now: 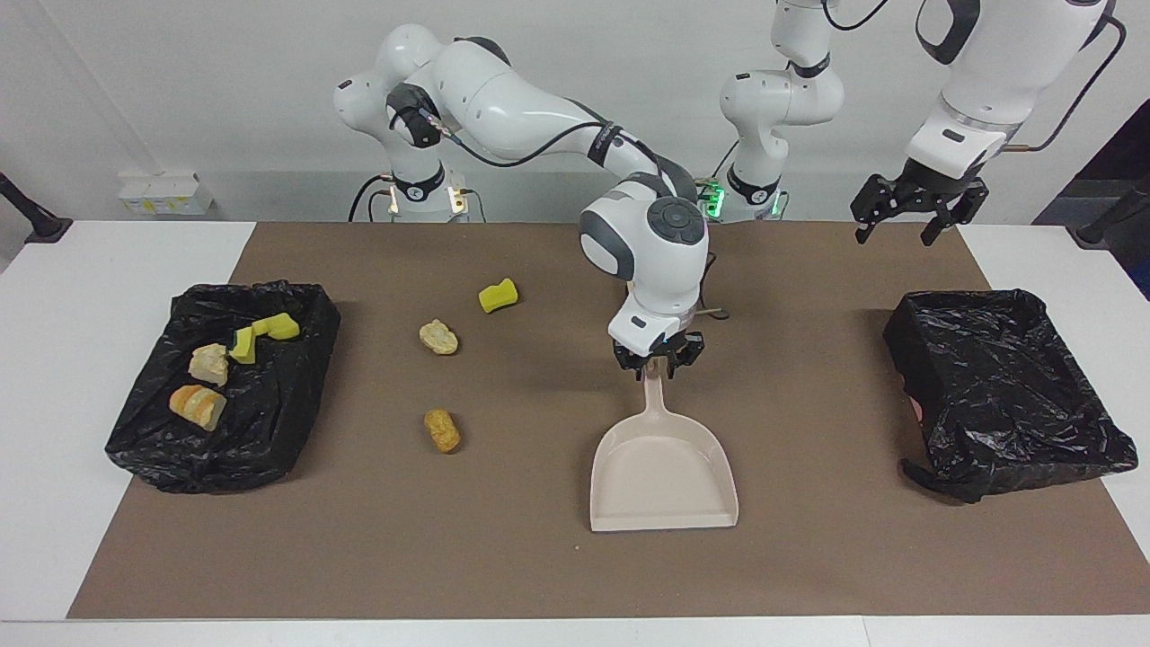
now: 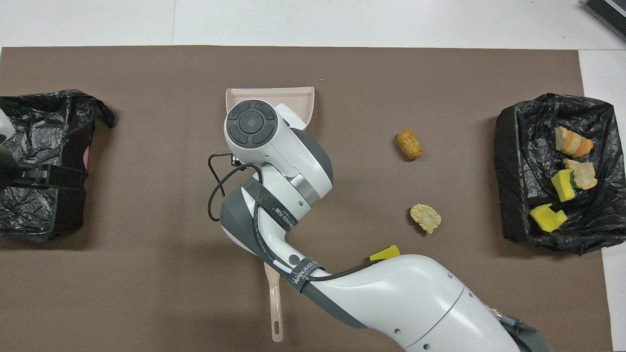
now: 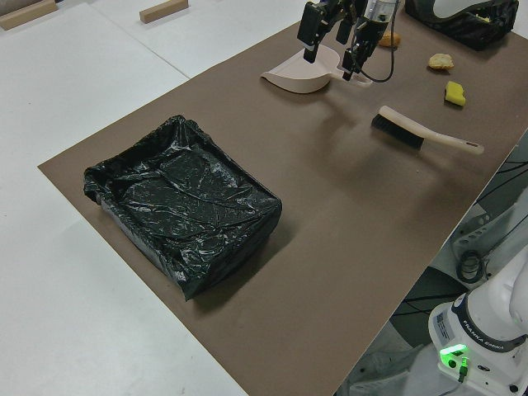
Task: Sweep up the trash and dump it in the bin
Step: 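Lower the dustpan onto the table and release it with the right gripper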
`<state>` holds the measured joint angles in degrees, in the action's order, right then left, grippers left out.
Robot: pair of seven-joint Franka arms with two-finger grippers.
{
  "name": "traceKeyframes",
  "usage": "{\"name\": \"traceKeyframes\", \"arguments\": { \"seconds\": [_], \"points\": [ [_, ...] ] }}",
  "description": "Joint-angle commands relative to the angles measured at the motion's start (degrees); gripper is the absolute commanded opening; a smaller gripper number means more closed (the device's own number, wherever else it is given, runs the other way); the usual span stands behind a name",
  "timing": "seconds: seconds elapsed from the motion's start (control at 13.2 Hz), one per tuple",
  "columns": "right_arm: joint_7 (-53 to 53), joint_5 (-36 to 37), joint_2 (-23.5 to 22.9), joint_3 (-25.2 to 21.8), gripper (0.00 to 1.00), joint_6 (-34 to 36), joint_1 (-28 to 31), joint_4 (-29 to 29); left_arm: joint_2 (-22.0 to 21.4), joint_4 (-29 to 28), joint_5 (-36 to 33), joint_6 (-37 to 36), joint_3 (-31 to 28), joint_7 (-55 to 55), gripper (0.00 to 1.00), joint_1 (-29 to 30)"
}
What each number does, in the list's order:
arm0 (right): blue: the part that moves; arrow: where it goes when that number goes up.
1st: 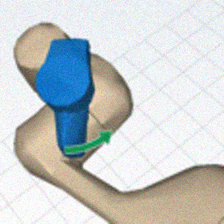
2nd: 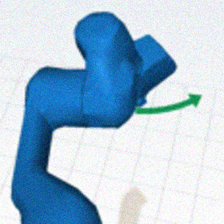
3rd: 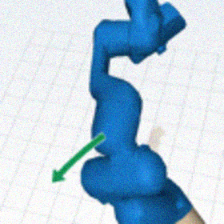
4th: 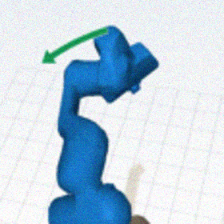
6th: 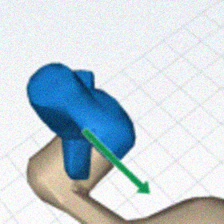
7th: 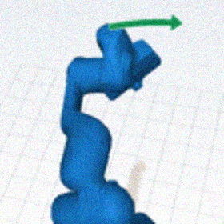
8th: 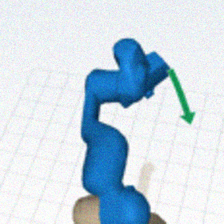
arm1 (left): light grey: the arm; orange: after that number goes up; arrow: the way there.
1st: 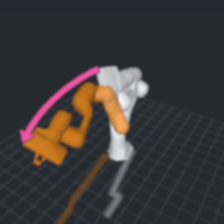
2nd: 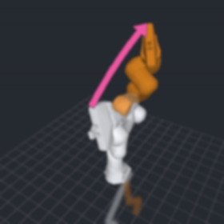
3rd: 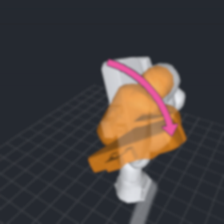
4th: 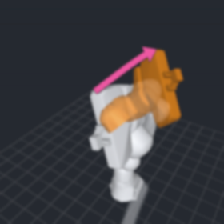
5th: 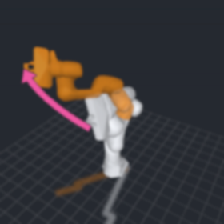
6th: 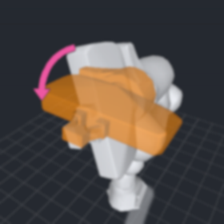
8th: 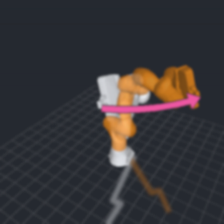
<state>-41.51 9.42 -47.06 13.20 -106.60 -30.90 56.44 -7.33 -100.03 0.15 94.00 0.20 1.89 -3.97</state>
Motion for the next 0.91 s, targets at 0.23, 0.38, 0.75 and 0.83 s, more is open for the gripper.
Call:
{"name": "traceKeyframes", "arguments": {
  "seconds": [0.23, 0.38, 0.75, 0.83],
  "points": [
    [-8.8, -1.3, 9.6, 0.5, 1.0, 0.4, 0.7, 7.6, -0.1, 0.7, -0.1, -0.8, 0.4, 0.1, 1.0, 0.8],
    [-8.9, -1.9, 17.9, 0.5, 1.0, -0.4, 0.7, 17.9, -0.1, 0.7, -0.1, -0.8, 0.4, 0.2, 1.0, 0.8],
    [-8.9, -5.0, 33.3, 1.0, 1.0, -9.4, -1.2, 44.0, -0.1, 0.7, -0.1, -0.8, 0.4, 0.2, 1.0, 0.8],
    [-8.7, -7.3, 36.2, 1.1, 1.0, -12.9, -1.9, 49.3, -0.1, 0.7, -0.1, -0.8, 0.4, 0.2, 1.0, 0.8]
  ]
}}
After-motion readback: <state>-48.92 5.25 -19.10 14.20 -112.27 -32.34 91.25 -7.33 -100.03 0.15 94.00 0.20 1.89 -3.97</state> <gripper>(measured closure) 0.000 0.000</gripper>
